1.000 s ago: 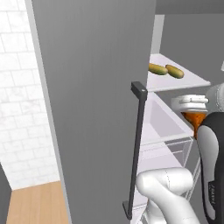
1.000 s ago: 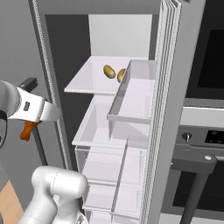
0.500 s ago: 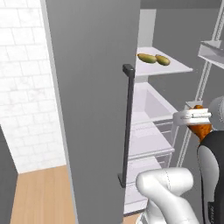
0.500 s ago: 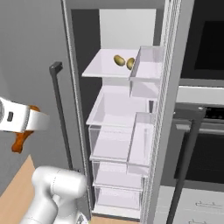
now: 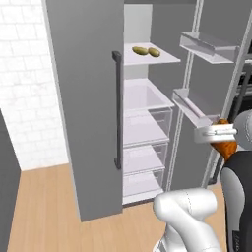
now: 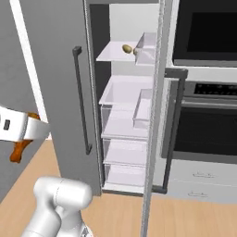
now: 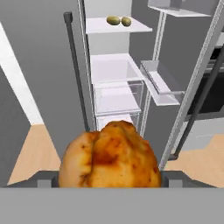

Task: Place one cucumber and one chicken drumstick in each tupperware on the nearby counter, to pack two identical lunches.

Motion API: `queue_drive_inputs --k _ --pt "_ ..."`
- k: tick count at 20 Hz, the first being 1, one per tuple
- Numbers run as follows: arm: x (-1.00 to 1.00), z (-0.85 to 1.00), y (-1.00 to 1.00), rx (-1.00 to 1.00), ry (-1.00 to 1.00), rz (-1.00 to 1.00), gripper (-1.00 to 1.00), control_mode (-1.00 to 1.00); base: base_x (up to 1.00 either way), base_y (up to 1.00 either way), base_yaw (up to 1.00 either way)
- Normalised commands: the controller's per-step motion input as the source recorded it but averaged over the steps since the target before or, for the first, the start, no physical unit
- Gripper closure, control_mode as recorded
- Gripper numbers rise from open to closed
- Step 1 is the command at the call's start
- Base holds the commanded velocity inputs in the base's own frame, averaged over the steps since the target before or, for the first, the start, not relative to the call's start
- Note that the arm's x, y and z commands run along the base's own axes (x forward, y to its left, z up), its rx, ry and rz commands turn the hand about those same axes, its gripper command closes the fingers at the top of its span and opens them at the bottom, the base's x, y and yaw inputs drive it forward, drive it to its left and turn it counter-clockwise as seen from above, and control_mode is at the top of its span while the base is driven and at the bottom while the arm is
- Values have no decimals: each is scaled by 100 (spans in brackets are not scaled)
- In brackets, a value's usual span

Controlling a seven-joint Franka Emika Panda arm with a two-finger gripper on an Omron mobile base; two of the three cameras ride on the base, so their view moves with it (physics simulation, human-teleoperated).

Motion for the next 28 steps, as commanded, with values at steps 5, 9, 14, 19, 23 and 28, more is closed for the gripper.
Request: queue_drive_inputs --k 5,9,14,19,23,28 --pt "0 0 0 0 0 0 100 100 -12 -100 -13" --pt "0 0 0 0 0 0 100 100 39 -100 -7" --pt "0 0 0 0 0 0 100 100 44 -100 -3" --pt "0 0 0 0 0 0 100 100 42 -100 -1" --pt "0 0 0 0 0 0 100 100 34 -100 0" --pt "0 0 0 0 0 0 100 100 70 -100 0"
